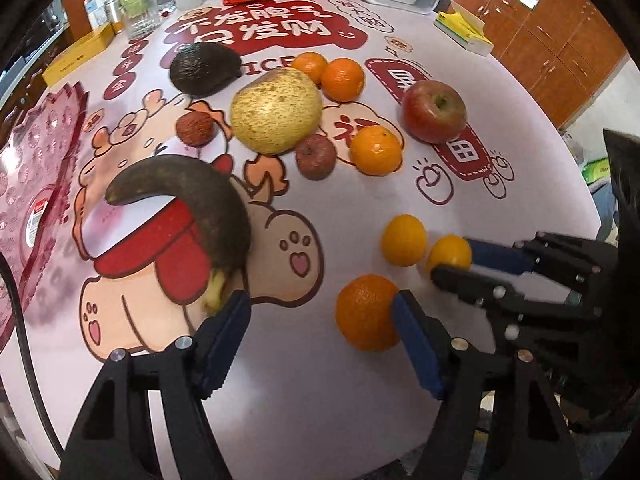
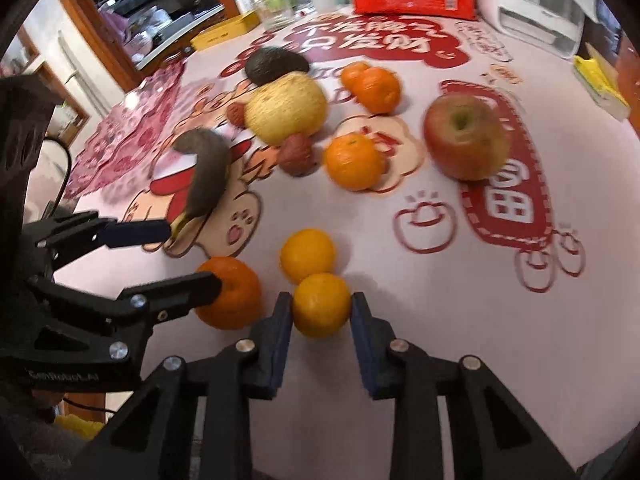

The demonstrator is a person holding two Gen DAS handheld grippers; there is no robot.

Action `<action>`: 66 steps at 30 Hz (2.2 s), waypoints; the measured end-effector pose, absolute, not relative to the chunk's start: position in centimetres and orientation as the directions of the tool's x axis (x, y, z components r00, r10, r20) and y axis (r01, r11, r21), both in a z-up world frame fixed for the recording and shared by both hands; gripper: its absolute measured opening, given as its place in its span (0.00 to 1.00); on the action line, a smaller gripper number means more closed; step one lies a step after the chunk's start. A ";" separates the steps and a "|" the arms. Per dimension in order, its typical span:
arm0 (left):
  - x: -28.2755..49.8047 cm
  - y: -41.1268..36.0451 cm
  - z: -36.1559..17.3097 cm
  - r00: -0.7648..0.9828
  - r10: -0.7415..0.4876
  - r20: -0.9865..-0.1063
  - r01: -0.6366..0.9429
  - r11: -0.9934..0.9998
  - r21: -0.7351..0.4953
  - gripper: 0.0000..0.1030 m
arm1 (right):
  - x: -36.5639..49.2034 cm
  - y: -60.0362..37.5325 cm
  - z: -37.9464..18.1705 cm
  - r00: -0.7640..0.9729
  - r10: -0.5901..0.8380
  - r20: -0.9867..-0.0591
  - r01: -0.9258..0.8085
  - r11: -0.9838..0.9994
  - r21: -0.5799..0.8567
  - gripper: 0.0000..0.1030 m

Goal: Organize fruits
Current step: 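Grasp a mandarin with the left tool while the right tool grasps another mandarin, then carry both mandarins over the pink bowl and open both tools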

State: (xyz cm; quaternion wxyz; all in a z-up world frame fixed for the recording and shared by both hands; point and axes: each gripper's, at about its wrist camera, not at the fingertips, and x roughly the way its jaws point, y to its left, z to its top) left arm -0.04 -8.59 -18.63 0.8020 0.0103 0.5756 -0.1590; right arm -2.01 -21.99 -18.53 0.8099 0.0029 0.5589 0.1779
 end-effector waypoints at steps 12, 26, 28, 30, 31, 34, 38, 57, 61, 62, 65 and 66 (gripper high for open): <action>0.0 -13.6 -19.6 0.146 -0.322 -0.936 0.418 0.877 -0.236 0.42 | -1.8 -24.5 -18.3 0.341 0.228 -0.912 -0.217 0.963 0.160 0.28; -0.2 -13.2 -17.6 0.201 -0.280 -0.939 0.432 0.885 -0.171 0.36 | -1.8 -24.4 -17.5 0.356 0.230 -0.906 -0.211 0.964 0.161 0.28; -0.2 -12.1 -16.3 0.231 -0.276 -0.933 0.415 0.895 -0.162 0.36 | -1.7 -24.0 -16.7 0.367 0.233 -0.901 -0.221 0.962 0.159 0.28; -0.1 -10.7 -14.9 0.268 -0.269 -0.925 0.388 0.909 -0.152 0.36 | -1.5 -23.3 -15.6 0.385 0.237 -0.892 -0.238 0.959 0.152 0.28; -0.1 -9.7 -13.7 0.294 -0.264 -0.919 0.367 0.919 -0.146 0.36 | -1.5 -23.0 -15.1 0.392 0.241 -0.888 -0.246 0.957 0.151 0.28; 0.6 -7.0 -11.4 0.346 -0.250 -0.904 0.308 0.941 -0.142 0.36 | -1.2 -21.4 -12.8 0.427 0.260 -0.866 -0.289 0.947 0.142 0.28; 0.9 -1.6 -7.7 0.425 -0.211 -0.880 0.186 0.972 -0.143 0.36 | -0.6 -18.1 -8.8 0.478 0.317 -0.819 -0.373 0.918 0.137 0.28; 3.6 19.9 0.2 0.640 0.143 -0.755 -0.195 0.981 0.020 0.37 | 5.4 2.0 1.1 0.523 0.458 -0.719 -0.610 0.790 0.059 0.28; 5.4 22.0 -1.7 0.614 0.153 -0.775 -0.223 0.975 0.016 0.37 | 7.5 5.0 -0.6 0.496 0.437 -0.750 -0.592 0.802 0.076 0.28; 5.8 22.2 -2.3 0.605 0.150 -0.782 -0.226 0.974 0.012 0.37 | 8.0 5.4 -1.3 0.483 0.427 -0.764 -0.584 0.808 0.082 0.28; 7.1 22.9 -4.9 0.570 0.139 -0.810 -0.231 0.973 0.004 0.37 | 9.5 6.5 -4.3 0.439 0.393 -0.808 -0.558 0.824 0.097 0.28; 7.4 23.1 -5.9 0.554 0.133 -0.822 -0.232 0.973 0.001 0.37 | 9.8 6.7 -5.2 0.425 0.383 -0.820 -0.551 0.828 0.101 0.28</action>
